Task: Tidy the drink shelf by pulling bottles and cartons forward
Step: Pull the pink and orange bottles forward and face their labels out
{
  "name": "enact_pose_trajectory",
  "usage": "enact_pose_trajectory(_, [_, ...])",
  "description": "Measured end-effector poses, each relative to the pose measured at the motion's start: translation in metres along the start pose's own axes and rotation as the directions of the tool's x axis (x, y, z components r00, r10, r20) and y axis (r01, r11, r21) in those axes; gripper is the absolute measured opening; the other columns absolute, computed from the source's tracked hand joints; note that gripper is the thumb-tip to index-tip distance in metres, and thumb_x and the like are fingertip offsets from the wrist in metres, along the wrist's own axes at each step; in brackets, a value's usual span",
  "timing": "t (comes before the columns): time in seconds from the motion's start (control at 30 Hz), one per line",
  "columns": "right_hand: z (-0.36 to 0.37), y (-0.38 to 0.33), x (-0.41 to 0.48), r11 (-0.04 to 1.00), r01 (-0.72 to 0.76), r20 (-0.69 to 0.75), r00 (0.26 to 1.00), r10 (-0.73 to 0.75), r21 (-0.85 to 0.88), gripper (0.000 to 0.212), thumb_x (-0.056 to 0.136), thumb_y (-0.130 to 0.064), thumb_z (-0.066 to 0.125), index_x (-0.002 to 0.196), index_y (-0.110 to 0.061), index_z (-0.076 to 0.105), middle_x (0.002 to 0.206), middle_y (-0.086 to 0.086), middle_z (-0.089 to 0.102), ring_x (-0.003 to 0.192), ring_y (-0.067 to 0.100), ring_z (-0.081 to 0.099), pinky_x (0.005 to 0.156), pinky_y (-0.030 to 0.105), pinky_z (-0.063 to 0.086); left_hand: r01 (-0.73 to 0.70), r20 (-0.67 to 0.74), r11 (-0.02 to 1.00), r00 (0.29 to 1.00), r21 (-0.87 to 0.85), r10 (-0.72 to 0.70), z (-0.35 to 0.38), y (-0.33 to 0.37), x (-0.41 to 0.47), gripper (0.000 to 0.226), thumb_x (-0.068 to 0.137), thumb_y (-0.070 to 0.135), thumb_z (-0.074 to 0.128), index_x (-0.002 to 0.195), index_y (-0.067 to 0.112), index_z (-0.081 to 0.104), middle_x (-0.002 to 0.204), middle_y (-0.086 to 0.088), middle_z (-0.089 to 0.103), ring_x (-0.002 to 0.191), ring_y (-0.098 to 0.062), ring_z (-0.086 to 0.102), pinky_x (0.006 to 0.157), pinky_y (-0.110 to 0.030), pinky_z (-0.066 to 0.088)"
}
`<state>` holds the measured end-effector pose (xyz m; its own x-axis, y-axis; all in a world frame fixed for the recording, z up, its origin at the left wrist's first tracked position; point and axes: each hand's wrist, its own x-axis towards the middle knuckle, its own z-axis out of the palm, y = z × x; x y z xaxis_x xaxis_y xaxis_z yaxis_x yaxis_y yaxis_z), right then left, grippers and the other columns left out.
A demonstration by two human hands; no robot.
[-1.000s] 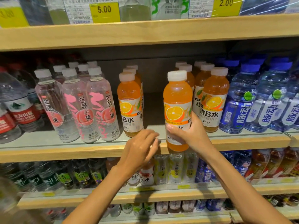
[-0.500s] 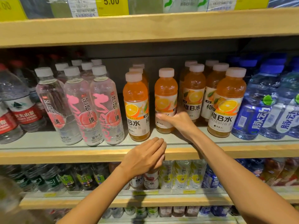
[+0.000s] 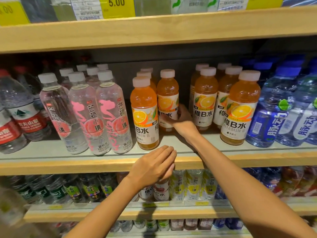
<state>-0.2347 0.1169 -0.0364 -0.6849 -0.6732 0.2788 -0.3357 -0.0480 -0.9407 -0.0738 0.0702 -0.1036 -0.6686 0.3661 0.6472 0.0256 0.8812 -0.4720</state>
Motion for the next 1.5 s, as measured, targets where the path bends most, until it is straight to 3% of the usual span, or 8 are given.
enact_pose_trajectory(0.1, [-0.016,0.002,-0.027,0.993,0.034,-0.244,0.968,-0.061,-0.110,0.050,0.084,-0.028,0.071,0.125,-0.010,0.050,0.112,-0.002,0.057,0.104,0.012,0.054,0.083,0.022,0.045,0.044,0.027,0.998,0.999,-0.032,-0.044,-0.004,0.001,0.005,0.031,0.092,0.023,0.052,0.105,0.001,0.070,0.104,-0.012,0.068,0.095,-0.024,0.065,0.084,-0.031,0.051])
enact_pose_trajectory(0.23, [-0.041,0.010,-0.058,0.902,0.068,-0.491,0.820,-0.294,-0.427,0.035,0.087,-0.023,0.065,0.111,-0.005,0.047,0.109,0.009,0.049,0.100,0.015,0.045,0.084,0.022,0.037,0.119,0.140,0.987,0.985,-0.112,-0.103,-0.008,0.005,0.024,0.034,0.095,0.033,0.044,0.096,0.007,0.066,0.096,-0.008,0.065,0.082,-0.022,0.060,0.066,-0.033,0.050])
enact_pose_trajectory(0.4, [-0.039,0.014,-0.048,0.824,-0.098,-0.446,0.873,-0.198,-0.558,0.055,0.089,-0.029,0.061,0.125,0.005,0.037,0.128,0.023,0.041,0.123,0.035,0.036,0.104,0.036,0.026,0.165,0.325,0.980,0.938,-0.107,-0.122,-0.002,0.008,0.045,0.052,0.097,0.049,0.031,0.103,0.008,0.061,0.102,-0.008,0.061,0.089,-0.024,0.058,0.068,-0.037,0.049])
enact_pose_trajectory(0.8, [-0.035,0.019,-0.023,0.812,-0.109,-0.493,0.837,-0.237,-0.574,0.077,0.082,-0.036,0.071,0.138,0.004,0.034,0.136,0.026,0.041,0.125,0.039,0.037,0.102,0.035,0.022,0.186,0.342,0.975,0.930,-0.119,-0.136,-0.004,0.008,0.043,0.050,0.097,0.049,0.036,0.108,0.007,0.062,0.106,-0.008,0.062,0.092,-0.023,0.058,0.069,-0.035,0.050])
enact_pose_trajectory(1.23, [-0.033,0.026,0.005,0.966,-0.085,-0.452,0.891,-0.035,-0.244,0.086,0.072,-0.030,0.082,0.136,0.001,0.033,0.135,0.019,0.049,0.125,0.032,0.047,0.103,0.045,0.040,0.208,0.318,0.971,0.934,-0.119,-0.161,-0.004,0.011,0.043,0.050,0.095,0.050,0.037,0.108,0.008,0.062,0.109,-0.006,0.063,0.093,-0.022,0.060,0.067,-0.033,0.051])
enact_pose_trajectory(1.33, [-0.033,0.021,-0.003,0.978,-0.014,-0.444,0.892,-0.080,-0.206,0.074,0.067,-0.024,0.084,0.125,0.001,0.046,0.120,0.016,0.061,0.111,0.028,0.058,0.094,0.035,0.048,0.224,0.328,0.966,0.929,-0.131,-0.171,-0.006,0.011,0.043,0.051,0.095,0.050,0.037,0.108,0.008,0.062,0.109,-0.006,0.063,0.094,-0.022,0.060,0.066,-0.034,0.052])
enact_pose_trajectory(1.43, [-0.036,0.017,-0.020,0.980,0.075,-0.460,0.875,-0.153,-0.183,0.033,0.063,-0.016,0.086,0.081,-0.014,0.059,0.071,0.000,0.065,0.065,0.016,0.062,0.057,0.010,0.047,0.287,0.365,0.941,0.908,-0.181,-0.206,-0.010,0.011,0.044,0.054,0.093,0.053,0.037,0.112,0.009,0.062,0.114,-0.004,0.063,0.100,-0.020,0.060,0.070,-0.034,0.053])
enact_pose_trajectory(1.5, [-0.043,0.011,-0.029,0.978,0.074,-0.422,0.894,-0.151,-0.194,0.031,0.062,-0.019,0.085,0.061,-0.021,0.054,0.063,-0.005,0.063,0.062,0.013,0.062,0.058,0.018,0.052,0.395,0.406,0.888,0.870,-0.233,-0.280,-0.014,0.011,0.045,0.057,0.091,0.056,0.033,0.115,0.013,0.061,0.119,-0.001,0.061,0.105,-0.017,0.059,0.075,-0.033,0.053])
